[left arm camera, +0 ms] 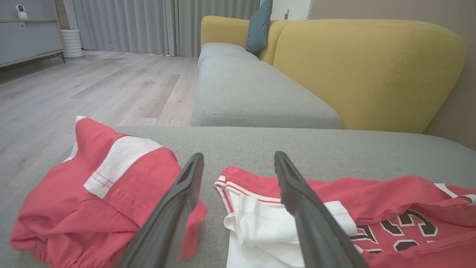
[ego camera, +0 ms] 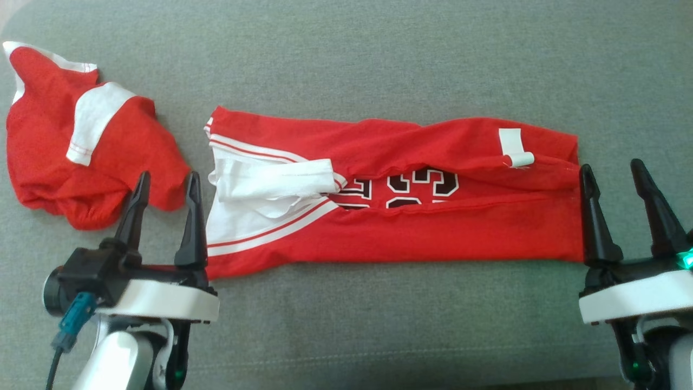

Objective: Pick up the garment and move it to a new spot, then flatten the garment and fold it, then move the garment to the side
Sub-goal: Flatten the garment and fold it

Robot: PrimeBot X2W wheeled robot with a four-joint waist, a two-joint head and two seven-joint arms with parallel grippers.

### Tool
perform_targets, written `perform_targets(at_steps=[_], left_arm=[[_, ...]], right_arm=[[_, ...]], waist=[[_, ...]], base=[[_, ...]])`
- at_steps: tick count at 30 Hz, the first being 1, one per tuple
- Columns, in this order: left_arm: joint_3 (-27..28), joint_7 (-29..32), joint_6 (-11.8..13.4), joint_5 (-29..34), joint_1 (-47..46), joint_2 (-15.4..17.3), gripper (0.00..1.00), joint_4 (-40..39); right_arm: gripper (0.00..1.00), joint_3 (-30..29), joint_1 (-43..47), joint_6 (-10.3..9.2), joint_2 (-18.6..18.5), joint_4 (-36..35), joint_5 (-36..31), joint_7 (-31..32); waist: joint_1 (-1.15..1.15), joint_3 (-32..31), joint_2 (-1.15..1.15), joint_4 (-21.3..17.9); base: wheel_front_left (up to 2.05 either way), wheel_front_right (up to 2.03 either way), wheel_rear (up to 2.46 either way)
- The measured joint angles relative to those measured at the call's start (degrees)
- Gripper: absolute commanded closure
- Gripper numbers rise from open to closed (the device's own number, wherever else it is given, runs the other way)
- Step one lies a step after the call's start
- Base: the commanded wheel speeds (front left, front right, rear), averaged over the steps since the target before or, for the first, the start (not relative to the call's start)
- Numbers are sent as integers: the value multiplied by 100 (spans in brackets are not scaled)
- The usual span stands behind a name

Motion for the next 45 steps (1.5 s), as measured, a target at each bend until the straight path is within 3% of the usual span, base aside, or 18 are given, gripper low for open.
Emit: perform_targets(at_steps=[8, 14, 20, 25, 30, 41, 42, 43, 44, 45], left_arm=[[-48, -1, 0, 0, -3, -1, 0, 47], [-85, -1, 0, 11, -44, -2, 0, 55], [-174, -9, -10, 40, -277, -18, 0, 57], [-186, -52, -74, 40, -492, -29, 0, 99], [-191, -98, -142, 40, -555, -52, 0, 259], [-191, -110, -160, 40, -611, -86, 0, 382], [-190, -111, -160, 40, -611, -87, 0, 385], [-190, -112, -160, 40, -611, -88, 0, 386], [-190, -135, -160, 40, -611, -88, 0, 389], [-190, -152, -160, 40, -611, -89, 0, 389]], right_arm=[[0, -33, 0, 0, 0, 147, 9, 108], [0, -256, -150, 0, -41, 901, 169, 222], [0, -442, -946, 0, -296, 1569, 278, 316], [0, -436, -1594, 0, -401, 2250, 359, 682], [0, -424, -1661, 0, -393, 2764, 421, 1181], [0, -427, -1485, 0, -346, 2364, 743, 2257], [43, -431, -1441, 0, -326, 2291, 802, 2334], [77, -434, -1398, 0, -315, 2227, 835, 2384], [100, -441, -1379, 0, -298, 2197, 868, 2430], [100, -445, -1377, 0, -275, 2167, 916, 2470]], waist=[[0, 13, 0, 35], [0, 202, 0, 43], [1, 483, 0, 81], [1, 725, 0, 129], [1, 820, 0, 158], [0, 839, 0, 166], [0, 841, 0, 168], [0, 843, 0, 169], [0, 844, 0, 168], [0, 845, 0, 168]], base=[[0, 0, 0], [0, 0, 0], [0, 0, 0], [0, 0, 0], [0, 0, 0], [0, 0, 0], [0, 0, 0], [0, 0, 0], [0, 0, 0], [0, 0, 0]])
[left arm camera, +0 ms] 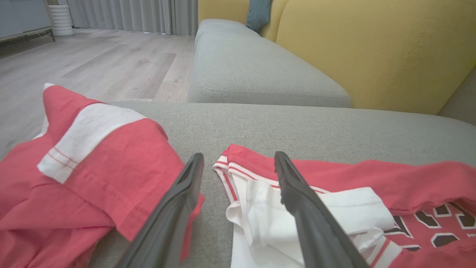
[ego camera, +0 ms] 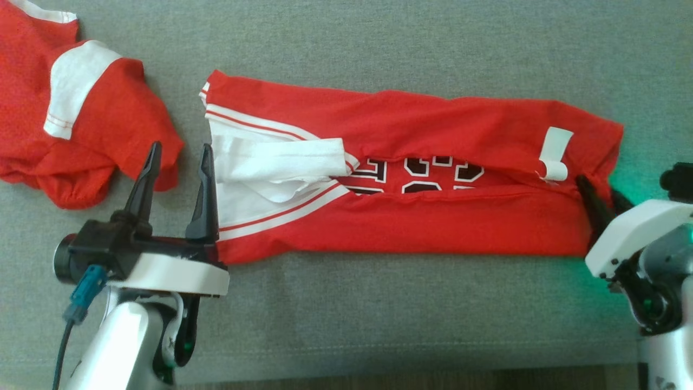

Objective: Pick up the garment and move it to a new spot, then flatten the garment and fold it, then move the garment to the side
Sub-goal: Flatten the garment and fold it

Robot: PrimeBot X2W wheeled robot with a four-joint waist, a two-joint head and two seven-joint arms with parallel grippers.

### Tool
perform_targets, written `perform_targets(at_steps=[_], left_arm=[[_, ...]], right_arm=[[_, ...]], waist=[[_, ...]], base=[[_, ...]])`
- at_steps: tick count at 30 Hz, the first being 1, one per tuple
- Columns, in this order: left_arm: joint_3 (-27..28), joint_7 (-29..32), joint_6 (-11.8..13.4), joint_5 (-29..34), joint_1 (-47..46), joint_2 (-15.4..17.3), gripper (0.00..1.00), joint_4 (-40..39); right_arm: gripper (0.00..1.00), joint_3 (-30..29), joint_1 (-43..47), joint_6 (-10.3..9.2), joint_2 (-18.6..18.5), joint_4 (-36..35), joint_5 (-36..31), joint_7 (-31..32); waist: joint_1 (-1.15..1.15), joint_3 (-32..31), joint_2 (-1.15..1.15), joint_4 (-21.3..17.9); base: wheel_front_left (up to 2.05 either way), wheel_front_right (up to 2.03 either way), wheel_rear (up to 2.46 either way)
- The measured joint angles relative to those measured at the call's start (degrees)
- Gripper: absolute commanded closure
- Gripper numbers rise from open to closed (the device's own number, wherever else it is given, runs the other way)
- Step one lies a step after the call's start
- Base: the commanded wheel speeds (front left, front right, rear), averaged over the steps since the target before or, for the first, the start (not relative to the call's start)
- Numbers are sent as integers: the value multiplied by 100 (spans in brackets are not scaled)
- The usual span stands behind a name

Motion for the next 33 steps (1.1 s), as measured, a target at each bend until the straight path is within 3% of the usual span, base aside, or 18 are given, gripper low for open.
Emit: perform_targets(at_steps=[11, 17, 22, 25, 27, 33], left_arm=[[7, -1, -38, -3, -9, -4, 0, 42], [-1, -1, -13, -4, 3, -35, 0, 49], [-7, -2, -13, -7, 21, -69, 0, 77], [-7, -2, -2, -15, 55, -73, 0, 104], [-16, -1, 15, -56, 123, -78, 0, 112], [-119, 9, 57, -58, 269, -85, 0, 153]], right_arm=[[100, -359, 100, 0, 71, -339, 87, -275], [100, -959, 85, 0, -293, -422, 32, -219], [100, -975, 70, 0, -444, -436, 62, -30], [100, -745, -1, 0, -379, -621, 216, 129], [100, -463, -118, 0, -148, -837, 419, 276], [100, 976, -299, 0, 316, -929, 1271, 494]], waist=[[0, -115, 0, -9], [0, -291, 0, -72], [0, -430, 0, -92], [0, -558, 0, -120], [0, -644, 0, -138], [0, -898, 0, -89]], base=[[0, 0, 0], [0, 0, 0], [0, 0, 0], [0, 0, 0], [0, 0, 0], [0, 0, 0]])
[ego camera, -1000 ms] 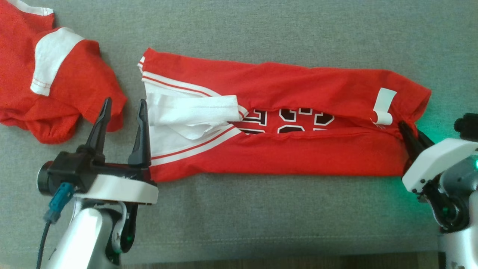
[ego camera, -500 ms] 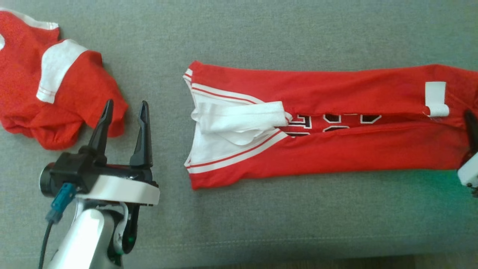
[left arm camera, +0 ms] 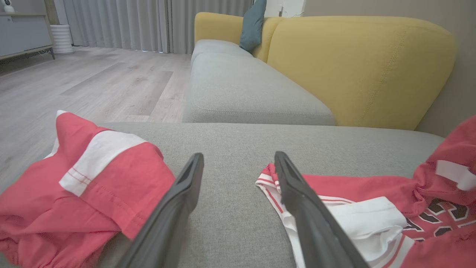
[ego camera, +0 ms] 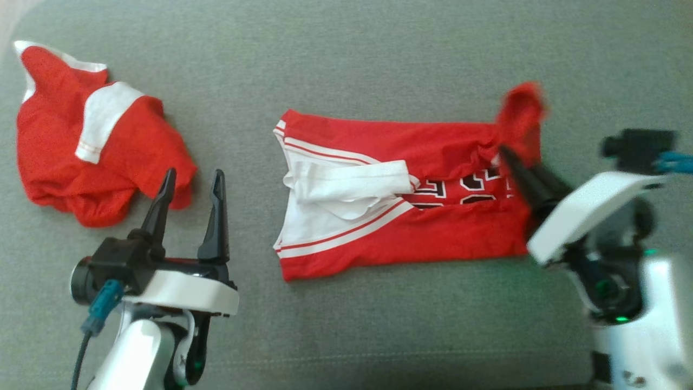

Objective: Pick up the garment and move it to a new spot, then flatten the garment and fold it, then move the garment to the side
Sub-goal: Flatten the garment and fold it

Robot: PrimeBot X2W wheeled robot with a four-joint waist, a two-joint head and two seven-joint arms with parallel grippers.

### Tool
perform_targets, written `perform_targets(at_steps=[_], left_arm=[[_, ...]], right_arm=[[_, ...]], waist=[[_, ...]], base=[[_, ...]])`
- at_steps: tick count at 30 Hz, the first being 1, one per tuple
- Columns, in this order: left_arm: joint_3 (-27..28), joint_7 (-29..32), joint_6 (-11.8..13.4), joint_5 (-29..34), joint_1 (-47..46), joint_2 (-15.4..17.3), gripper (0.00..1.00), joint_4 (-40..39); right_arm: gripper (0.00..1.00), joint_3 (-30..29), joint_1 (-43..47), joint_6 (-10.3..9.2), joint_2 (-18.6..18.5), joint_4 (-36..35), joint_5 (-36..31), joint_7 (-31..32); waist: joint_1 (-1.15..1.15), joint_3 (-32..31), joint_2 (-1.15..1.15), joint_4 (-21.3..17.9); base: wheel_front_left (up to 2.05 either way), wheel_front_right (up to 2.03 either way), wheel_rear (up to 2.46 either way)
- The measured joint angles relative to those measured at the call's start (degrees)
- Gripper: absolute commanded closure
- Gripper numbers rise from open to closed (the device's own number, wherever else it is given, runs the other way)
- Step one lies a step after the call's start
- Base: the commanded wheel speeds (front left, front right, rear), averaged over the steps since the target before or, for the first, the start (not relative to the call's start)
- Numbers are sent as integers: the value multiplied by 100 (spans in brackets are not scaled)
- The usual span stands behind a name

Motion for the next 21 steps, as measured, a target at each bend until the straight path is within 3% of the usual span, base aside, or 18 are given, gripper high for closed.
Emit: perform_targets(at_steps=[4, 12, 21], left_arm=[[-64, 2, -1, -1, 1, -7, 0, 11], [-121, 10, -2, -4, -3, -46, 0, 45], [-232, 8, -56, -7, -55, -93, 0, 185]], right_arm=[[100, 703, -95, 0, 30, 467, 443, -337], [100, 2431, -801, 0, 27, 1640, 1547, -1628], [100, 3600, -1607, 0, 7, 2961, 2321, -2800]], waist=[[0, -38, 0, 146], [0, 49, 0, 488], [0, 205, 0, 785]], base=[[0, 0, 0], [0, 0, 0], [0, 0, 0]])
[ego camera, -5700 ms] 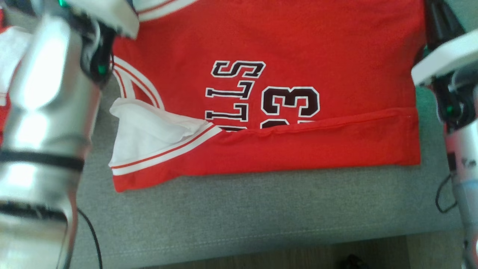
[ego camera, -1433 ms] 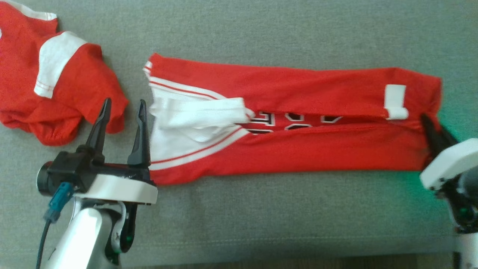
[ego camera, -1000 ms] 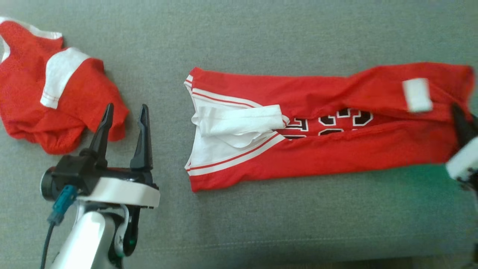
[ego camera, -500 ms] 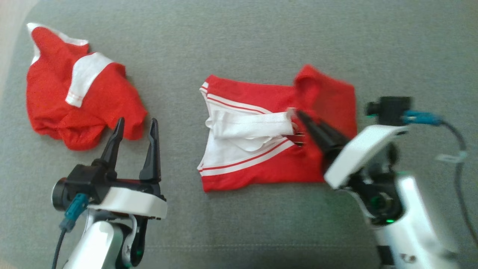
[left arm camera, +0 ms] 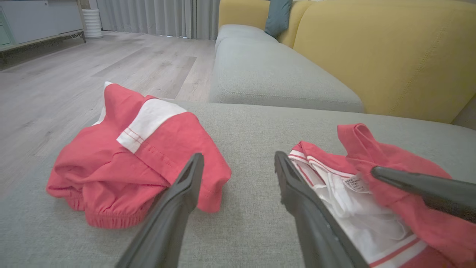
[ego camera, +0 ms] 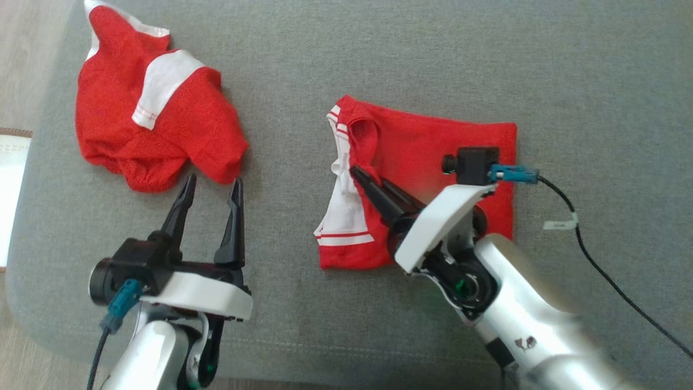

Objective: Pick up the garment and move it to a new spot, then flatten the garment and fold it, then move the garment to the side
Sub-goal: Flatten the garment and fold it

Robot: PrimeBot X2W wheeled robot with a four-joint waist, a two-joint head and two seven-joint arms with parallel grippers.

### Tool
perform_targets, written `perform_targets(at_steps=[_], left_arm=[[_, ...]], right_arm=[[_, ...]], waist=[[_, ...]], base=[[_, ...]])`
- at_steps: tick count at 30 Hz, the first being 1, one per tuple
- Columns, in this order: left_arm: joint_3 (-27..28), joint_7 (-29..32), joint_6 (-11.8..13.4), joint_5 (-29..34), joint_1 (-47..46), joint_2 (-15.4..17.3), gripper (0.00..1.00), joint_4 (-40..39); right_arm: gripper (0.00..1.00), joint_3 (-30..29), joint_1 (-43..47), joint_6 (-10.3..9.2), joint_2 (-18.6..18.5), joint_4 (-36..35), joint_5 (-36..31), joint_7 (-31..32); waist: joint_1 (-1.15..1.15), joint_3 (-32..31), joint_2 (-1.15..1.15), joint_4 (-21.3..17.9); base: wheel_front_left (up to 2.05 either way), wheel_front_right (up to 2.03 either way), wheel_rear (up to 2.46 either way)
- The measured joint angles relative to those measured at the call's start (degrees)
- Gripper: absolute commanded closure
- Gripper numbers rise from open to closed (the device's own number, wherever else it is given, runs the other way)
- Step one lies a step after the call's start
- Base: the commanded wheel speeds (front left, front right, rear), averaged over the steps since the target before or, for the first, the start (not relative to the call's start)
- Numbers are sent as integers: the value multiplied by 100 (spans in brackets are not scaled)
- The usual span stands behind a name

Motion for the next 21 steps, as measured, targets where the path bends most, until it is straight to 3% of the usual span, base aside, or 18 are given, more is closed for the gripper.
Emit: perform_targets(at_steps=[1, 2, 3, 8, 13, 21], left_arm=[[0, 0, 0, 0, 0, 0, 0, 0], [0, 0, 0, 0, -4, -1, 0, 9], [0, 0, 0, 0, -10, -1, 0, 15], [11, -9, 0, 0, -44, -1, 0, 37], [47, -11, 8, 0, -89, 2, 0, 38], [192, -16, 67, 0, -87, 76, 0, 19]], right_arm=[[94, 0, 0, 0, 0, 0, 0, 0], [35, 124, -79, 0, -4, 103, 67, -74], [0, 250, -157, 0, -11, 191, 83, -199], [0, 613, -525, 0, -23, 410, -81, -991], [0, 547, -799, 0, -23, 524, -943, -1902], [0, -875, -581, 0, -322, 60, -2438, -2304]], waist=[[0, 0, 0, 0], [0, 12, 0, 12], [0, 24, 0, 24], [0, 58, 0, 7], [0, 59, 0, -106], [0, -28, 0, -395]], base=[[0, 0, 0], [0, 0, 0], [0, 0, 0], [0, 0, 0], [0, 0, 0], [0, 0, 0]])
